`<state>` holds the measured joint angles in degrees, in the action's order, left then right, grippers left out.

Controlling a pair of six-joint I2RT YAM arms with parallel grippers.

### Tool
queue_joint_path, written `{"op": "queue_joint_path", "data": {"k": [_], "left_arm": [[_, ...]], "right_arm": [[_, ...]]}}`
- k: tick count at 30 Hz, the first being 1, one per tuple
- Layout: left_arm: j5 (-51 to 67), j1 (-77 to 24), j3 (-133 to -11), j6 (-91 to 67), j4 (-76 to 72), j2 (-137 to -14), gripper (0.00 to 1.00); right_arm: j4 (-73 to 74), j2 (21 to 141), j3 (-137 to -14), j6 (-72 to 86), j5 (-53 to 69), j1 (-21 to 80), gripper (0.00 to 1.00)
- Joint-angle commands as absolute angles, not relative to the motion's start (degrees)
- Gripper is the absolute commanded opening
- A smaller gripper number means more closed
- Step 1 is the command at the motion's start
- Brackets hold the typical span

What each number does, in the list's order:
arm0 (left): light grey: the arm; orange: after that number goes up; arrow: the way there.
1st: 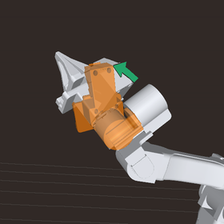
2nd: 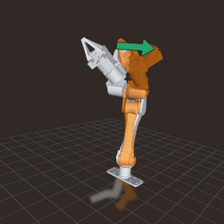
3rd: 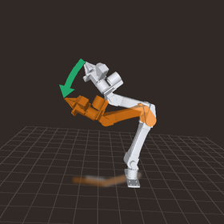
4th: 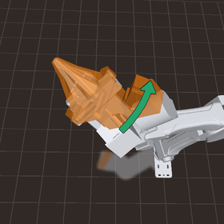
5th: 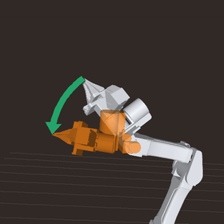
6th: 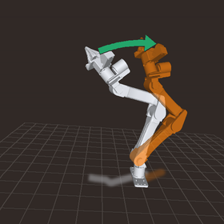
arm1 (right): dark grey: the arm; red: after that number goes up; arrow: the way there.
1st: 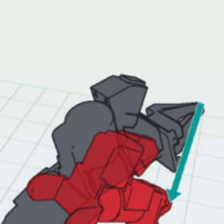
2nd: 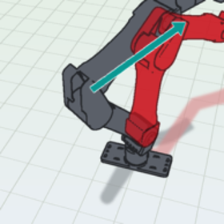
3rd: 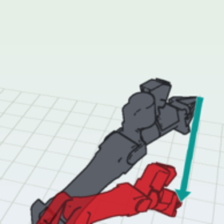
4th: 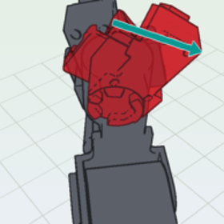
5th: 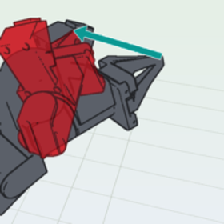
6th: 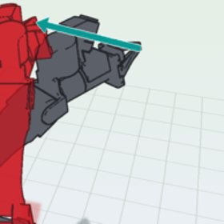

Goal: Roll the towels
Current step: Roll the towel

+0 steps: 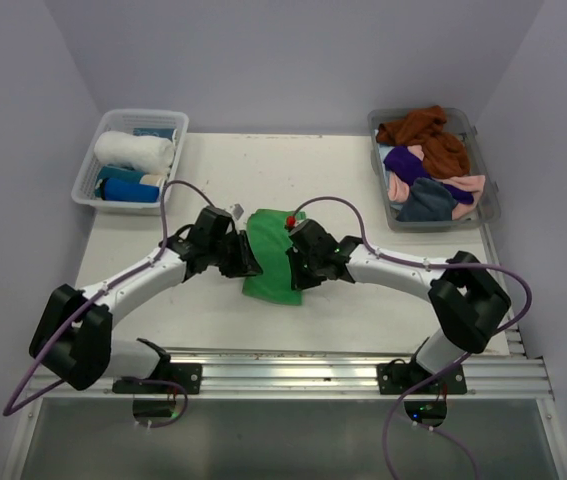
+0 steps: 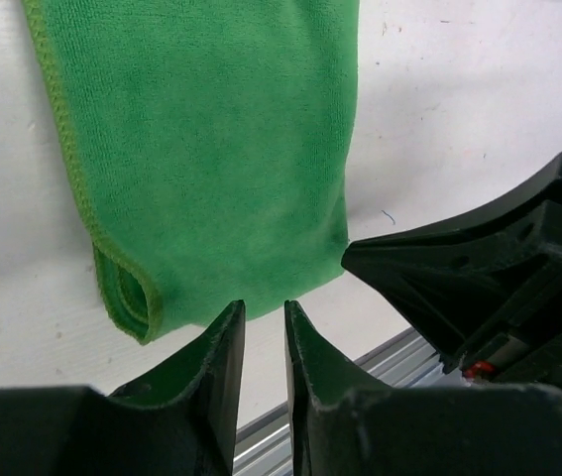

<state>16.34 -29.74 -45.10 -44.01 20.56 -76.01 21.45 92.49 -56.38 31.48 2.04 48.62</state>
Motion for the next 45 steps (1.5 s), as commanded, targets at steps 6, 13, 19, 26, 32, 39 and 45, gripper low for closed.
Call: {"op": "queue_joint_path", "data": {"k": [6, 13, 19, 26, 32, 39, 45], "left_arm": [[15.39, -30.06, -42.98, -44.91, 20.65, -83.93, 0.20], [15.38, -30.32, -42.71, -43.60, 18.98, -88.94, 0.18], [13.71, -30.67, -46.58, -41.13, 22.32, -81.58, 0.28], [11.95, -30.67, -41.07, -41.84, 24.88, -72.96, 0.43], [13.89, -30.67, -34.81, -43.15, 19.52, -72.86, 0.48], [14.59, -30.76, -31.47, -43.24, 13.19, -74.70, 0.46], [14.06, -30.67, -31.46, -43.07, 12.13, -76.64, 0.38]], "right_arm": [[20.22, 96.22, -57.04, 31.38, 2.72, 48.69, 0.11], [20.92, 96.95, -54.67, 31.38, 3.52, 48.69, 0.11], [20.66, 89.75, -53.09, 31.29, 1.41, 48.69, 0.12], [18.99, 84.90, -49.22, 32.34, 2.89, 48.69, 0.35], [16.00, 87.01, -46.85, 33.40, 6.15, 49.74, 0.45], [14.68, 89.21, -46.93, 33.40, 5.89, 49.92, 0.40], [14.06, 90.26, -47.11, 33.57, 5.27, 50.01, 0.35]]}}
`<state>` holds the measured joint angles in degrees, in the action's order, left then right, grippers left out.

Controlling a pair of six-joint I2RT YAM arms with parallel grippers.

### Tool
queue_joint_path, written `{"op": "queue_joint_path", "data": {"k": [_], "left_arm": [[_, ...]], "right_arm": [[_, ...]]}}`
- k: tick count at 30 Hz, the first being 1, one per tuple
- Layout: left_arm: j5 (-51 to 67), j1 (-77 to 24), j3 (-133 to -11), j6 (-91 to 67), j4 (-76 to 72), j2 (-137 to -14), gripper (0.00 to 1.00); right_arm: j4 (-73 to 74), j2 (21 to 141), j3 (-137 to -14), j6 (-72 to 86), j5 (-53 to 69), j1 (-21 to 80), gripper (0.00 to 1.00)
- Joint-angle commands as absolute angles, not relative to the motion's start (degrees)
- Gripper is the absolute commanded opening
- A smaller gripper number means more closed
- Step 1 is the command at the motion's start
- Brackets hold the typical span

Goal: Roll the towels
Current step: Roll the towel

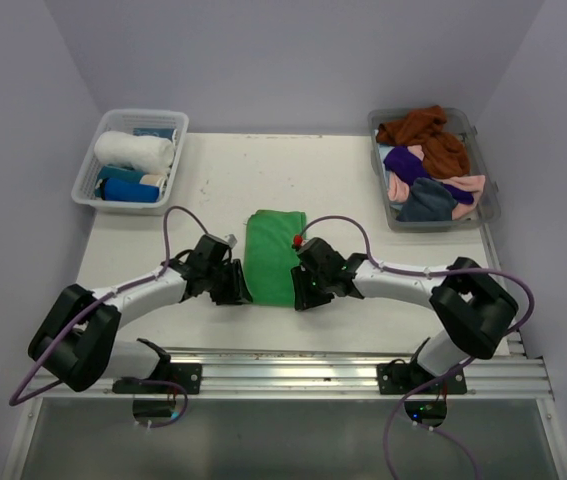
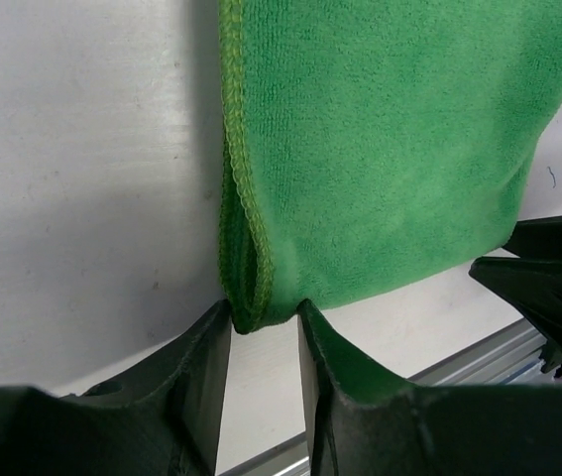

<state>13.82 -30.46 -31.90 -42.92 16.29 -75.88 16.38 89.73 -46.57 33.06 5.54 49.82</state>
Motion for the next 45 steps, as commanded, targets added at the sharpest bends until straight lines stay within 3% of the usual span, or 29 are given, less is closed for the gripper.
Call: {"op": "queue_joint_path", "data": {"k": [1, 7, 12, 15, 26, 45], "left_arm": [[13.89, -30.76, -31.46, -43.07, 12.22, -76.99, 0.36], [12.74, -30.67, -31.29, -43.07, 12.39, -77.26, 0.27], [13.18, -30.76, -32.69, -43.77, 13.44, -76.82, 0.10], [12.92, -30.67, -36.20, -44.29, 16.51, -75.15, 0.00], [11.16, -30.32, -47.54, -46.23, 26.10, -80.41, 0.00], [10.55, -25.66, -57.04, -49.39, 24.08, -93.51, 0.00]], "right_arm": [[13.98, 90.44, -47.20, 33.49, 5.36, 49.92, 0.34], [13.71, 90.70, -47.11, 33.57, 5.54, 50.10, 0.27], [14.59, 88.52, -47.72, 33.57, 5.01, 50.10, 0.00], [15.38, 85.79, -48.07, 34.10, 3.61, 50.10, 0.00], [20.74, 86.74, -56.07, 31.47, -2.28, 48.35, 0.00], [22.15, 99.66, -66.09, 33.66, -2.55, 41.31, 0.00]]}}
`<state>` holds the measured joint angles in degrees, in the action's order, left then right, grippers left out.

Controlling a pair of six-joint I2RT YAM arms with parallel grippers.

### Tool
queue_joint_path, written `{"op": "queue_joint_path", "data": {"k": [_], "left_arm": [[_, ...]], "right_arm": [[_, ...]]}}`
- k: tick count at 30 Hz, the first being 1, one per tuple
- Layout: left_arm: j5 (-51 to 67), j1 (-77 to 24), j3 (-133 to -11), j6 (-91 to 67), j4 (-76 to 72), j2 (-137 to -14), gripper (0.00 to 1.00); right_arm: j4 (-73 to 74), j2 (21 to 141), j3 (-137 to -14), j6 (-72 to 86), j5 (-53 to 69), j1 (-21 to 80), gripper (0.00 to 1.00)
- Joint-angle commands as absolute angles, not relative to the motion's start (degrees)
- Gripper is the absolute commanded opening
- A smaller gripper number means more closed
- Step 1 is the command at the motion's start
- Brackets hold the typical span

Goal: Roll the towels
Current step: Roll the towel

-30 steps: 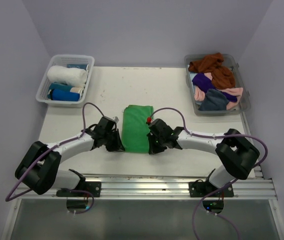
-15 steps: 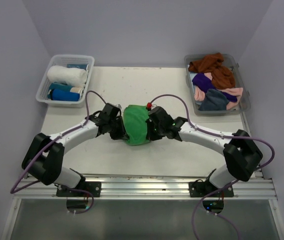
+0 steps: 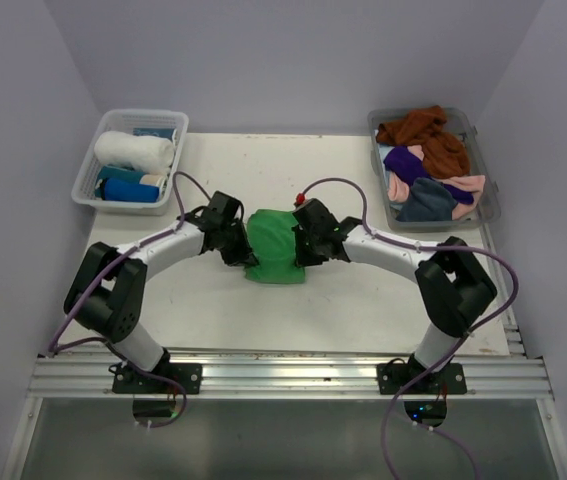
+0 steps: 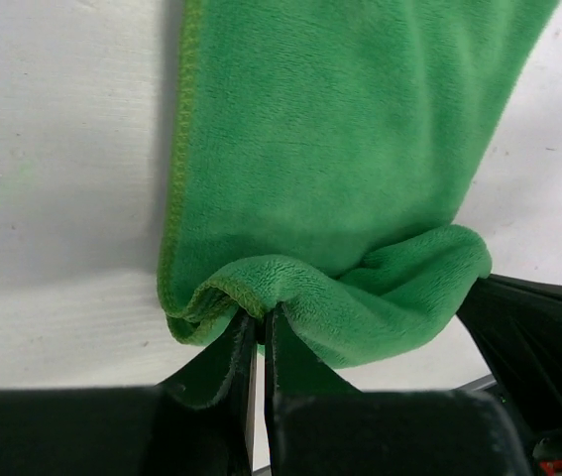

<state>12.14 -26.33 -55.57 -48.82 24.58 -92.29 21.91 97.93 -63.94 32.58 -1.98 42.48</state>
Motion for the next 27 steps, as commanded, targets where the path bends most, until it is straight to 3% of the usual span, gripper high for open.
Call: {"op": "queue_joint_path", "data": {"k": [1, 8, 14, 18, 21, 24, 27], "left_arm": [[10.29, -25.58, -56.95, -49.39, 23.82, -94.04, 0.00], [7.74, -25.31, -56.60, -49.22, 24.17, -95.36, 0.02], [0.29, -25.40, -57.91, -49.48, 28.73, -92.56, 0.18], [-7.01, -25.75, -58.98, -49.66, 32.95, -87.21, 0.35], [-6.60, -25.75, -58.01, -49.57, 32.44, -83.86, 0.41], [-0.29, -26.10, -55.74, -48.26, 27.70, -81.57, 0.41], [7.81, -27.24, -53.88, -48.16, 21.02, -81.91, 0.35]], "right_arm": [[22.15, 99.93, -66.18, 33.66, -2.90, 41.22, 0.00], [22.06, 103.18, -66.80, 34.98, -4.74, 40.34, 0.00], [21.97, 105.12, -66.54, 35.16, -5.27, 39.90, 0.00], [21.71, 103.98, -66.01, 35.07, -5.10, 39.82, 0.00], [21.97, 103.19, -66.01, 34.54, -4.84, 39.90, 0.00], [21.62, 101.52, -65.66, 33.84, -4.48, 39.81, 0.00], [20.74, 99.85, -65.39, 33.22, -4.22, 39.90, 0.07]]}}
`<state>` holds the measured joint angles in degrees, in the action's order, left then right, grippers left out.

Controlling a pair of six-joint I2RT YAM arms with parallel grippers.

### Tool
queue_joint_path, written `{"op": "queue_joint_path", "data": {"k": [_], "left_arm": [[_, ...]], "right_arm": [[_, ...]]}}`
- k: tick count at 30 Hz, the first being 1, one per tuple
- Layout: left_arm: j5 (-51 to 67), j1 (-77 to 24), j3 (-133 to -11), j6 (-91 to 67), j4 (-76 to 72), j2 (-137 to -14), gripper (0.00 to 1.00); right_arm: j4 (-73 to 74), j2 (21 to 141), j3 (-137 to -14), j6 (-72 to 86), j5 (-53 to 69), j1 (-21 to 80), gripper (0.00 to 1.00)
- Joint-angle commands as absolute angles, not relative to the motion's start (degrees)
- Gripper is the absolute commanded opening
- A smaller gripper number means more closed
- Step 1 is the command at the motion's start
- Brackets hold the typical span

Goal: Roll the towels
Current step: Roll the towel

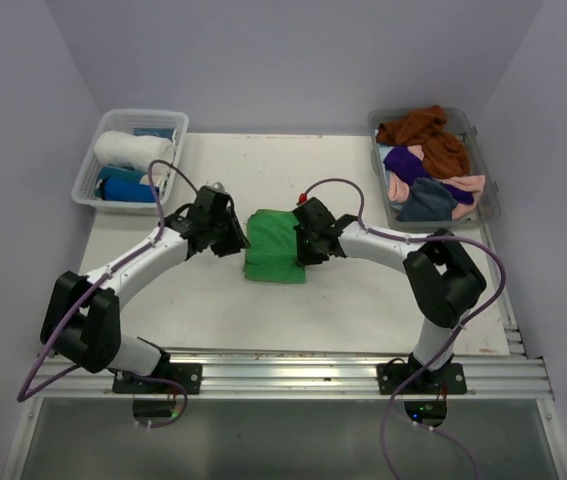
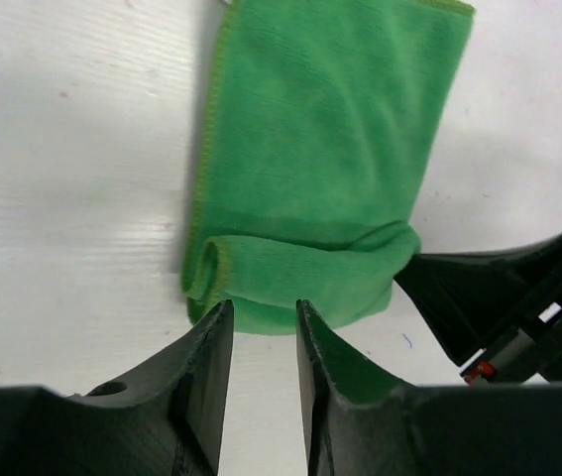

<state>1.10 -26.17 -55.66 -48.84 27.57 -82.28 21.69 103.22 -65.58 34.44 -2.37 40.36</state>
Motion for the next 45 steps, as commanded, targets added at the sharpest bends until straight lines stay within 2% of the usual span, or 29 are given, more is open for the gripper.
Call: {"op": "queue_joint_path", "data": {"k": [1, 7, 9, 10, 13, 15, 18, 20, 21, 22, 25, 33, 40, 45], "left_arm": [[8.69, -28.73, -53.96, -48.25, 19.61, -82.44, 0.34], [13.80, -30.50, -50.98, -50.54, 11.09, -85.95, 0.25], [11.70, -30.59, -51.50, -49.49, 10.55, -88.49, 0.23], [10.91, -30.50, -52.11, -49.05, 11.33, -89.72, 0.22], [10.55, -30.41, -55.71, -46.76, 12.21, -94.30, 0.20], [11.60, -30.41, -57.47, -45.97, 11.69, -96.49, 0.20], [11.60, -30.50, -59.23, -45.44, 13.09, -97.91, 0.19], [11.25, -30.50, -59.24, -45.44, 13.27, -97.74, 0.19], [11.16, -30.41, -59.06, -45.53, 13.36, -97.56, 0.19], [10.90, -30.41, -59.15, -45.70, 13.97, -97.38, 0.19], [9.58, -30.50, -59.50, -45.79, 15.11, -97.21, 0.19], [6.95, -30.41, -60.64, -45.88, 19.50, -94.32, 0.18], [5.10, -30.41, -51.95, -50.01, 13.10, -85.43, 0.19], [4.13, -30.32, -53.35, -48.96, 15.38, -90.68, 0.18]], "right_arm": [[21.00, 99.84, -65.48, 32.96, -4.48, 39.82, 0.07], [21.80, 100.29, -66.36, 32.70, -3.95, 39.90, 0.09], [21.01, 98.10, -65.57, 32.08, -3.43, 39.99, 0.17], [20.22, 97.22, -65.13, 31.73, -3.43, 39.99, 0.27], [20.30, 94.32, -64.60, 30.77, -3.51, 40.08, 0.41], [20.04, 93.26, -63.99, 30.59, -3.25, 40.17, 0.42], [18.81, 92.37, -63.72, 30.94, -3.08, 40.52, 0.40], [18.02, 93.33, -64.25, 31.29, -2.03, 40.69, 0.33], [17.67, 93.95, -65.12, 31.29, -1.67, 40.78, 0.28], [17.23, 94.56, -65.56, 31.38, -0.54, 40.78, 0.15], [15.13, 97.46, -66.88, 30.59, 1.93, 40.96, 0.04], [15.38, 108.36, -69.08, 29.27, 0.18, 40.78, 0.00], [15.29, 105.66, -68.64, 29.36, 0.09, 40.78, 0.00], [16.43, 102.49, -68.29, 28.65, -1.49, 40.78, 0.00]]}}
